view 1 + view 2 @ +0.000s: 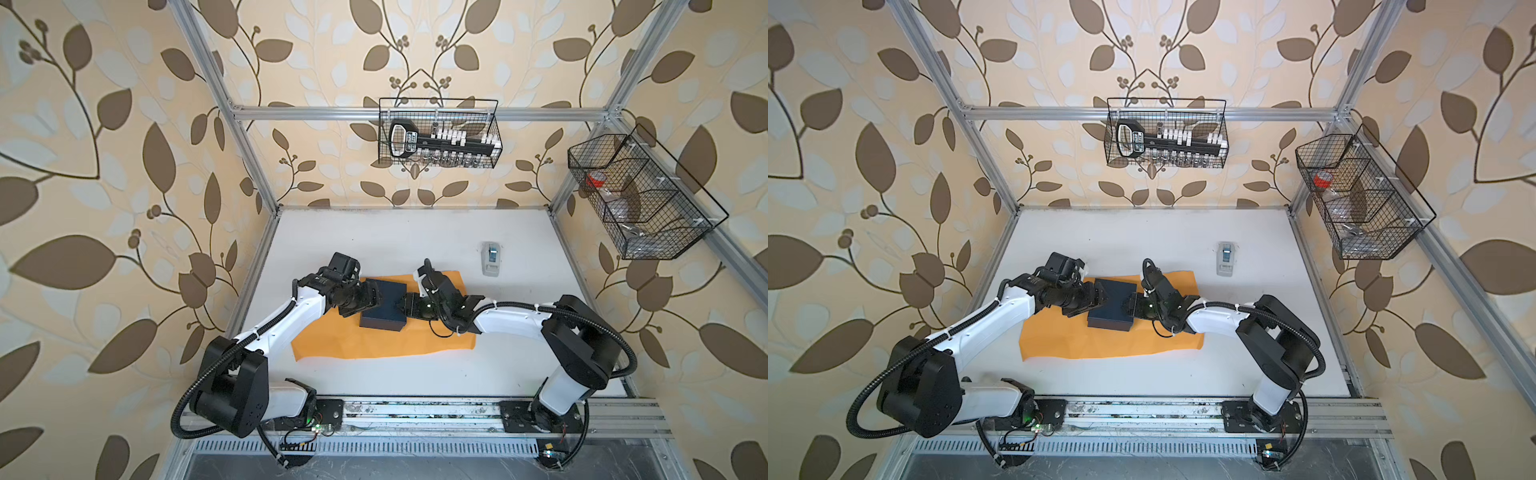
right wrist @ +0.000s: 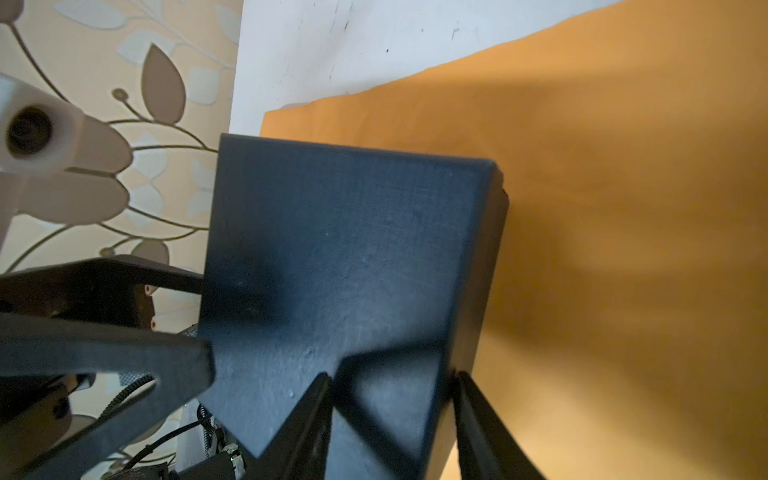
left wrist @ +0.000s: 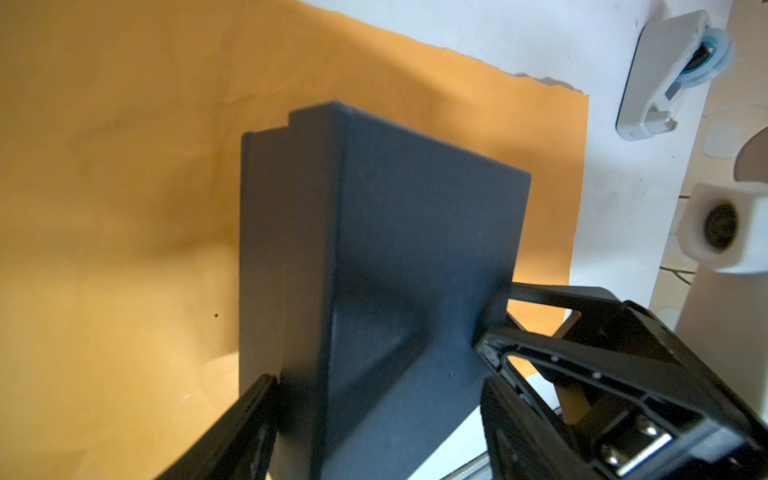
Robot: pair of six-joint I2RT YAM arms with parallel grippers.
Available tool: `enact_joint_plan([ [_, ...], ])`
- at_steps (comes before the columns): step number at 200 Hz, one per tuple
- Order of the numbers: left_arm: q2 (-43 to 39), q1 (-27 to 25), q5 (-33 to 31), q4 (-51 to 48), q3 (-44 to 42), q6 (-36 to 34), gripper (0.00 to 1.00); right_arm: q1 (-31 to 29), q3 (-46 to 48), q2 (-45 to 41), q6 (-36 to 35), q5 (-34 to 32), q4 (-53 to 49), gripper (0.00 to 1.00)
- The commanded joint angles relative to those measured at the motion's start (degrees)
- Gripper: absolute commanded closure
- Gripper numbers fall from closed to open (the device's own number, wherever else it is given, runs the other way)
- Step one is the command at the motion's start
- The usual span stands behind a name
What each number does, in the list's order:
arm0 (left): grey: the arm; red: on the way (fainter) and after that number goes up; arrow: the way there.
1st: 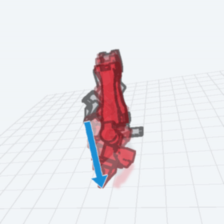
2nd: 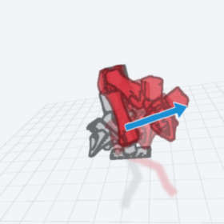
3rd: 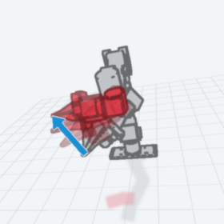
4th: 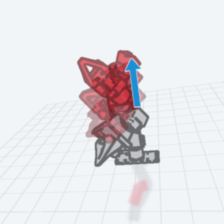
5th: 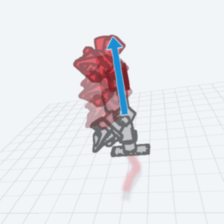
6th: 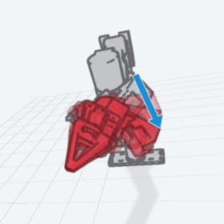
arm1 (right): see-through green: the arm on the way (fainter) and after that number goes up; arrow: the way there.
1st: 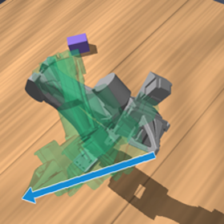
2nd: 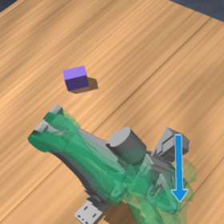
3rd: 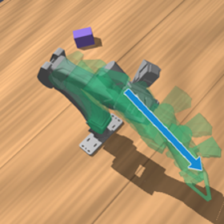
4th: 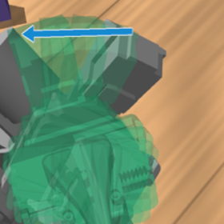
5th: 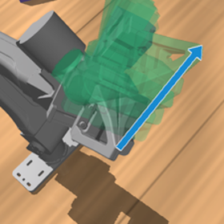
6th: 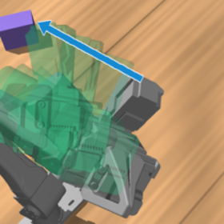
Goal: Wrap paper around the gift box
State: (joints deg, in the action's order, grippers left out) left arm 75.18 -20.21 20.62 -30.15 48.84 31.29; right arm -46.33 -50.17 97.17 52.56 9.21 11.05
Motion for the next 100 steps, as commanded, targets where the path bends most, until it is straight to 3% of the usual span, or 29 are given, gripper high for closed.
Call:
enact_joint_plan([
  [1, -2.18, -0.80, 3.26, 1.92, -1.71, -0.43, 0.23, -1.53, -2.47, 0.73, 0.98, 2.04, 2.00, 0.53],
  [100, -0.16, -0.71, -1.96, 2.10, -2.48, -1.06, 0.16, -2.83, -2.12, 1.68, 1.43, 1.18, 2.49, 0.53],
])
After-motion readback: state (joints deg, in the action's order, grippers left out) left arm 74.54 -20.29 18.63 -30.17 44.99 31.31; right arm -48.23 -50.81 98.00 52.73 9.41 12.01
